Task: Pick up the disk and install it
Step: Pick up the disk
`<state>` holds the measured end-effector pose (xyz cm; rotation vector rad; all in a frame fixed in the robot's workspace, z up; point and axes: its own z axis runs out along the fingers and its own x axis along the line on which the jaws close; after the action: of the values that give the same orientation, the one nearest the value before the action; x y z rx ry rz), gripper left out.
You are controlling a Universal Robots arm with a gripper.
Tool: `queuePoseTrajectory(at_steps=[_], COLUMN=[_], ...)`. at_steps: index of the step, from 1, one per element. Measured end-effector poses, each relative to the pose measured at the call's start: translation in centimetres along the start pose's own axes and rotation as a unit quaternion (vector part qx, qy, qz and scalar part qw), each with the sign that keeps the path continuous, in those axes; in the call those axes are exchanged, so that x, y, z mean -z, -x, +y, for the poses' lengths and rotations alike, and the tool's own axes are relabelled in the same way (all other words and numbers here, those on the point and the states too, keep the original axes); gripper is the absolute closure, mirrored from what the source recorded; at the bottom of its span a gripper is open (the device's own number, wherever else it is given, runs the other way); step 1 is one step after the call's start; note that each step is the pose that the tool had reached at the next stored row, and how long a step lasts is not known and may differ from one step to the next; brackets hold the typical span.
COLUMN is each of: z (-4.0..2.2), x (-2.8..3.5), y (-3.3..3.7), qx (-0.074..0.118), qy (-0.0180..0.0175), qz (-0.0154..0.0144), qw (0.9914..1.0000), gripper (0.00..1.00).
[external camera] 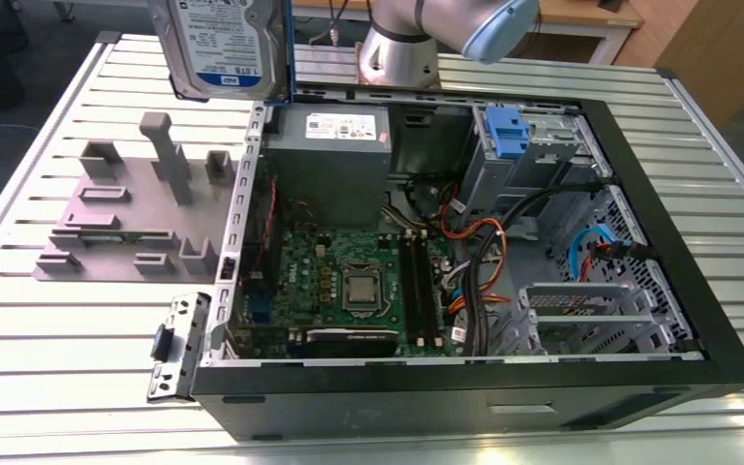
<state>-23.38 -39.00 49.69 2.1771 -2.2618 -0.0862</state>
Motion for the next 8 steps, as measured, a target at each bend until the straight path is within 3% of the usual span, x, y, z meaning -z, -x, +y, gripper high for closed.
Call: queuePoseTrajectory(at_steps=[8], z=[-0.04], x=[-0.01], y=[-0.26], qx=[0.000], qy=[0.0000], qz=[0.0000], qw=[1.00000], gripper=[0.64])
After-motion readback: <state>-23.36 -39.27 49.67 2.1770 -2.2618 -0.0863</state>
